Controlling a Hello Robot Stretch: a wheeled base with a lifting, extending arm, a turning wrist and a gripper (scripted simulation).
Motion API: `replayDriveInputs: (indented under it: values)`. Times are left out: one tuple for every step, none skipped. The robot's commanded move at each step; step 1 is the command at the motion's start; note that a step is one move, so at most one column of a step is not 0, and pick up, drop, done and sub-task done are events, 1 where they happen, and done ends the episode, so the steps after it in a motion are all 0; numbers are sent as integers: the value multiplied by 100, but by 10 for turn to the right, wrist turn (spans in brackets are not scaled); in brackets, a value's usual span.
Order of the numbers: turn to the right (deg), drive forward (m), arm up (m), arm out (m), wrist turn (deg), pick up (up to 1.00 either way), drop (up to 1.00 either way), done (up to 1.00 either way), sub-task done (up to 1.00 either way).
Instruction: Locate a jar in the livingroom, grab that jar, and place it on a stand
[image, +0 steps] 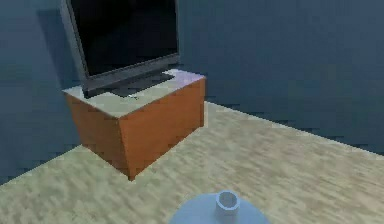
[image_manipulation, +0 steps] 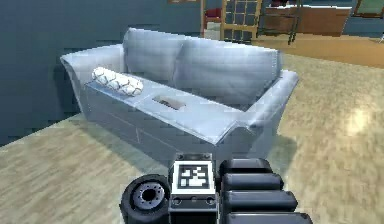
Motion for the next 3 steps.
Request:
replayDriveInputs:
  values:
    - [0, 100, 0, 0, 0, 0, 0, 0, 0]
    - [60, 0, 0, 0, 0, 0, 0, 0, 0]
    - [0, 55, 0, 0, 0, 0, 0, 0, 0]
